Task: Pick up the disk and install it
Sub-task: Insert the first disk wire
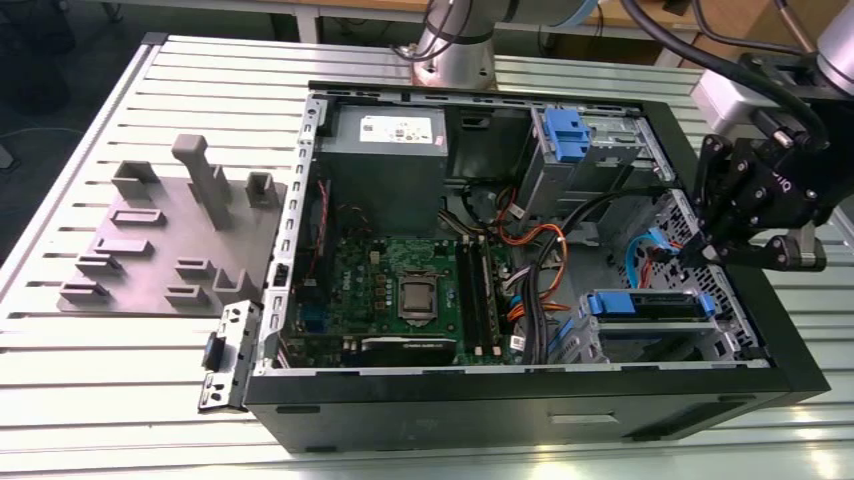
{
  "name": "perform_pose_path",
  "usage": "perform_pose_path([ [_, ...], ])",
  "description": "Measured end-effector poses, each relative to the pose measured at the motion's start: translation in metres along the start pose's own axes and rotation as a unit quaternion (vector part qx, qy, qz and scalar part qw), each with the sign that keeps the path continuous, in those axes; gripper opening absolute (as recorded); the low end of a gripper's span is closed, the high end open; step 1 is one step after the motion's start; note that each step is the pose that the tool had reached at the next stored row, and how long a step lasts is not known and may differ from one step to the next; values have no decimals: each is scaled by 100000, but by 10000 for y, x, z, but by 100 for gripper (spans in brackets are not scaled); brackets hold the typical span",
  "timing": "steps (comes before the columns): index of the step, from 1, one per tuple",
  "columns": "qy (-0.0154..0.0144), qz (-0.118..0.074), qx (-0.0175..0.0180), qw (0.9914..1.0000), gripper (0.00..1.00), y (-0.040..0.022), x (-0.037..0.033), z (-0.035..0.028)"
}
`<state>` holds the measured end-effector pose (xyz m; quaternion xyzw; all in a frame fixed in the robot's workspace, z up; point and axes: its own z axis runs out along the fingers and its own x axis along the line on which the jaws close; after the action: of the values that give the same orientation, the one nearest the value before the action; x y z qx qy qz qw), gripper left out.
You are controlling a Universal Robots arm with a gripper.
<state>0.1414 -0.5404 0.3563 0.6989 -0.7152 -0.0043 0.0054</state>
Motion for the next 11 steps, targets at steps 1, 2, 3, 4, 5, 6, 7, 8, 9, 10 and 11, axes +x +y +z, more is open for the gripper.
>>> perform_pose_path([
  [1, -3, 0, -3, 100000, 11, -6, -1, 0],
  [2, 1, -1, -4, 100000, 11, -11, -1, 0],
  [3, -2, 2, -6, 100000, 11, -12, -1, 0],
  [4, -1, 6, -6, 100000, 11, -13, -1, 0],
  [5, 1, 8, -7, 100000, 11, -13, -1, -1],
  [6, -6, 1, -7, 100000, 11, -15, -3, 0],
  [7, 1, 0, -6, 100000, 11, -15, -7, -1],
  [8, 4, 5, -7, 100000, 11, -15, -13, -1],
  [9, 3, 2, -7, 100000, 11, -15, -21, -1],
  [10, 0, -1, -7, 100000, 11, -16, -32, -1],
  [11, 2, -2, -6, 100000, 11, -17, -43, -1],
])
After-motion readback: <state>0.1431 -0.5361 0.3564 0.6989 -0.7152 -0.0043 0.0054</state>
